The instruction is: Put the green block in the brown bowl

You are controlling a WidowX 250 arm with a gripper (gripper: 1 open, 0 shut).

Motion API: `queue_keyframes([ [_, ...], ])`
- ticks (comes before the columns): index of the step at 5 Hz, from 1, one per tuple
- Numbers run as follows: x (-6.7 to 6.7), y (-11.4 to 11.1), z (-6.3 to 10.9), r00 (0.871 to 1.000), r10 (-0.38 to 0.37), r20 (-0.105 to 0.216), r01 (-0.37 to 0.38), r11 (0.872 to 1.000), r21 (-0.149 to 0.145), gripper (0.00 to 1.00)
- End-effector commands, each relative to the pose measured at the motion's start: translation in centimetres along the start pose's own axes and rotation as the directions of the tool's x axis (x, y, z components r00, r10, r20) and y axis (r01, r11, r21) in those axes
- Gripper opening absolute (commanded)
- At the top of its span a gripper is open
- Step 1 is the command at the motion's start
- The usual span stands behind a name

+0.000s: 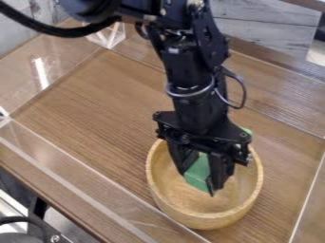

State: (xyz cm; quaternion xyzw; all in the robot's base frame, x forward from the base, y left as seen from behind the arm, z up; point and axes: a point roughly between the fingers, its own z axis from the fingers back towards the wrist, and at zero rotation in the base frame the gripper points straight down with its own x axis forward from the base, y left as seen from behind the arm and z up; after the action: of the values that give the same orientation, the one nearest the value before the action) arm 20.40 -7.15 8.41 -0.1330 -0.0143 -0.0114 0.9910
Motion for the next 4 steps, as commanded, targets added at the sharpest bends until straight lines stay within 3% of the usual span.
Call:
queue_keyframes([
  [1,0.59,0.03,0.37,1.0,-0.009,0.024,0.009,1.0,-0.011,0.0],
  [4,0.84,0.4,-0.05,1.0,0.002,0.016,-0.001,1.0,-0.027,0.0],
])
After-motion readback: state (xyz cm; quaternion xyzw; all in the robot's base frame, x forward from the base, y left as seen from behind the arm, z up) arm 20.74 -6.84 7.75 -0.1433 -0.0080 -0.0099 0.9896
